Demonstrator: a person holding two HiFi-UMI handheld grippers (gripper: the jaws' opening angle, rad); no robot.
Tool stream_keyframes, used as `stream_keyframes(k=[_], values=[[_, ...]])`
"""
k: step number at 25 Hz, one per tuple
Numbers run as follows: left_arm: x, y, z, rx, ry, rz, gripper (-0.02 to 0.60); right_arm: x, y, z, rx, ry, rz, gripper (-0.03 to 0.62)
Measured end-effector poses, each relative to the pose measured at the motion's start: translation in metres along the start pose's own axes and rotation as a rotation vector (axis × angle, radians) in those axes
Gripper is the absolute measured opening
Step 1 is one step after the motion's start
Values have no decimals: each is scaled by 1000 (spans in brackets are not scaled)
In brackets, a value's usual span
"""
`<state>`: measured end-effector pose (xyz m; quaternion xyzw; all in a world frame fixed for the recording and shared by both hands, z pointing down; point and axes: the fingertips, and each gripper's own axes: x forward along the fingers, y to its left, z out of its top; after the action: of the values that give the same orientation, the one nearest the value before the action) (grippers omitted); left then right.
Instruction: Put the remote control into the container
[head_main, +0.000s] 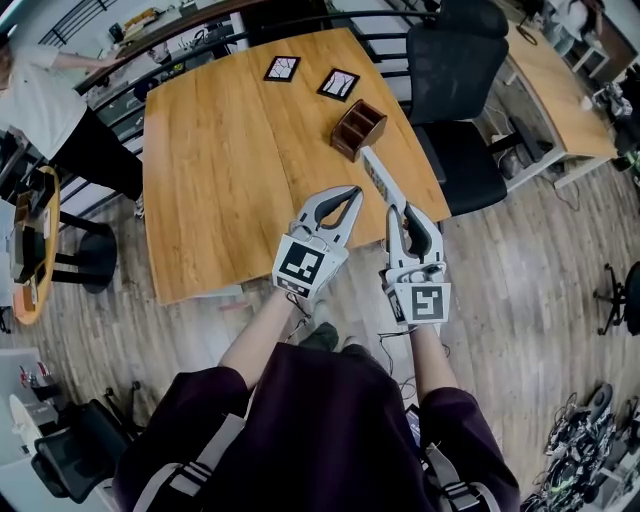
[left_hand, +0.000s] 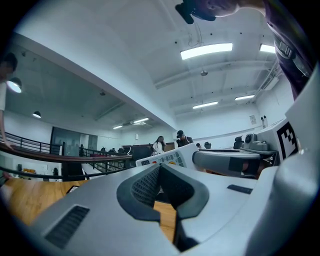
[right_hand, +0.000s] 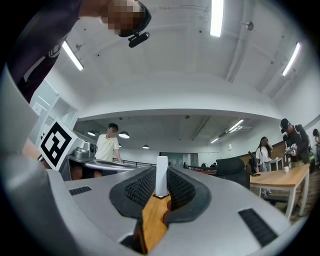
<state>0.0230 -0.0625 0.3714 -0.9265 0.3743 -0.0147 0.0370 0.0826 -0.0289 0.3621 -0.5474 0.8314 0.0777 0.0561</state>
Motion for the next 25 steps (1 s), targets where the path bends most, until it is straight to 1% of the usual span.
stream_keyframes(k=[5,9,16,25], values=[[5,14,-7,-5,6,-10,11,12,0,-2,1,-5,-24,83],[14,23,-10,-13,3,-6,11,22,-9,-11,-18,13,-22,83],[34,43,-17,-25,2,25,11,48,-24,-20,-24,17,2,83],[72,63,-28,-33,11,71,12,83,-54,-33,-13,12,48,83]])
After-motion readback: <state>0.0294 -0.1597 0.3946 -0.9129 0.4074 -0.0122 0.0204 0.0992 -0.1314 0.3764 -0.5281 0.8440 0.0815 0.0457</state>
